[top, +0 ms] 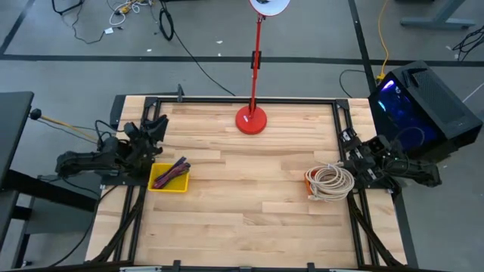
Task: Pick & Place USB Port
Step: Return to Home Position
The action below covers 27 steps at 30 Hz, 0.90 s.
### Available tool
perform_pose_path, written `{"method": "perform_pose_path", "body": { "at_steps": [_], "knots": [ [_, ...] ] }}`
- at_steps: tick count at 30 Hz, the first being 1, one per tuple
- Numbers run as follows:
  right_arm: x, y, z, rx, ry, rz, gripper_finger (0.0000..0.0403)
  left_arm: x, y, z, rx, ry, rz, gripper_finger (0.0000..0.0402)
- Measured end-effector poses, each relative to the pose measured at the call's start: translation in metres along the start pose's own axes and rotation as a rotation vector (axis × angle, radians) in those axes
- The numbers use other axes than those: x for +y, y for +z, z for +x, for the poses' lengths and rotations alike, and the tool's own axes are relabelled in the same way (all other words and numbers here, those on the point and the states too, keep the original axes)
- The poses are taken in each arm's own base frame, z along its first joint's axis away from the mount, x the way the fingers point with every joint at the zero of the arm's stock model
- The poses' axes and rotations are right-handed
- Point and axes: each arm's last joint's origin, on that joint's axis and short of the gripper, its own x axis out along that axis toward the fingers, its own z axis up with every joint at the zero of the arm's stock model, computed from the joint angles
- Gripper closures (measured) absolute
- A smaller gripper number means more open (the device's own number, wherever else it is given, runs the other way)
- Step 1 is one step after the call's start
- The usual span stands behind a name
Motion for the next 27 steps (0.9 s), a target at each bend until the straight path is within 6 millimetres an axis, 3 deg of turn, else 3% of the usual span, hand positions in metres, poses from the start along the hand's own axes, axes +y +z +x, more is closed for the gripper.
{"method": "perform_pose_path", "body": {
  "at_steps": [27],
  "knots": [
    [-0.0003, -0.0019, 0.0, 0.016, -0.002, 0.013, 0.0229, 0.0, -0.0008, 0.0002, 0.005, 0.004, 0.004, 0.0271]
  ]
}}
